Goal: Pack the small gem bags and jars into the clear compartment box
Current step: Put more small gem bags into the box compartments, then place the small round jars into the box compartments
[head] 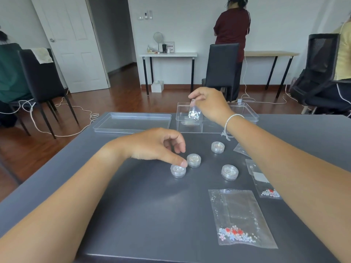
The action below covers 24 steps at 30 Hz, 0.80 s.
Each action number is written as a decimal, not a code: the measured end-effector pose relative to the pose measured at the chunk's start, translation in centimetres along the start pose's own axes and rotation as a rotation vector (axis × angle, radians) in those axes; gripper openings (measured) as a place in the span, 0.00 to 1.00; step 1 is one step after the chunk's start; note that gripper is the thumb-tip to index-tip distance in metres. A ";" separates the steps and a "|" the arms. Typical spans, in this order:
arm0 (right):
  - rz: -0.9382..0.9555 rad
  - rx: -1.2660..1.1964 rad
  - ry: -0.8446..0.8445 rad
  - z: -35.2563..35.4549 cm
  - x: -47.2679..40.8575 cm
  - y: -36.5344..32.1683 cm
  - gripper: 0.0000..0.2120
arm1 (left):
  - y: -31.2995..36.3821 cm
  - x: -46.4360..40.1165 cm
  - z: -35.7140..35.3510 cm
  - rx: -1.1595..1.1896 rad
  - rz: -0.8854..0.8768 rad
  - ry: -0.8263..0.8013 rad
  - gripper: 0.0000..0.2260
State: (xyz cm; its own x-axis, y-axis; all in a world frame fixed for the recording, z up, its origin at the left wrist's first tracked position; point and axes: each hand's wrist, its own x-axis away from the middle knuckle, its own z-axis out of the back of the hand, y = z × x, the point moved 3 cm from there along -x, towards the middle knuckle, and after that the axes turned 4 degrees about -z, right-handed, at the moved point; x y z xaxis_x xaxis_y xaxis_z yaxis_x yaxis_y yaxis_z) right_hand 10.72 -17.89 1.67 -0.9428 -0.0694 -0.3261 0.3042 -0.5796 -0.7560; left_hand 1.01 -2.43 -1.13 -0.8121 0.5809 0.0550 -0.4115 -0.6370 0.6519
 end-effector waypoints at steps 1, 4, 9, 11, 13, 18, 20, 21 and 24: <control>0.001 0.017 -0.013 -0.2 0.1 0.0 0.15 | -0.1 0.1 -0.1 -0.011 0.009 -0.017 0.13; -0.010 0.065 -0.056 -0.8 0.2 0.2 0.11 | 0.0 0.1 -0.4 -0.030 0.038 -0.068 0.15; 0.041 0.253 -0.100 -1.3 0.6 0.5 0.12 | -0.1 0.2 -0.7 -0.043 0.072 -0.120 0.19; 0.077 0.280 -0.052 -1.1 0.9 0.6 0.13 | -0.2 0.2 -0.7 -0.044 0.079 -0.117 0.18; 0.133 0.296 0.015 -0.6 1.1 0.3 0.13 | -0.3 0.1 -0.7 -0.036 0.086 -0.110 0.17; 0.290 0.223 -0.076 1.0 3.6 -1.0 0.08 | -0.5 0.0 -0.4 -0.042 0.106 -0.073 0.16; 0.302 0.175 -0.232 1.4 5.3 -1.2 0.05 | -0.7 0.0 -0.2 -0.054 0.117 -0.049 0.16; 0.280 0.159 -0.316 1.6 6.2 -1.1 0.03 | -0.7 0.0 -0.1 -0.059 0.120 -0.040 0.15; 0.204 0.184 -0.525 1.7 8.3 -0.3 0.06 | -0.9 0.0 0.1 -0.061 0.128 -0.006 0.14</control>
State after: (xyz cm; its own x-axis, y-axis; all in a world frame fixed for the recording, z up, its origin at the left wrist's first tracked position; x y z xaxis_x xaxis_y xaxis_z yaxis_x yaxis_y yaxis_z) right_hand 2.55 -19.64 0.16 -0.8233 -0.5596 -0.0947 0.5020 -0.6402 -0.5815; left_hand 1.46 -1.79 -1.62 -0.8569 0.4963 0.1394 -0.3296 -0.7354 0.5920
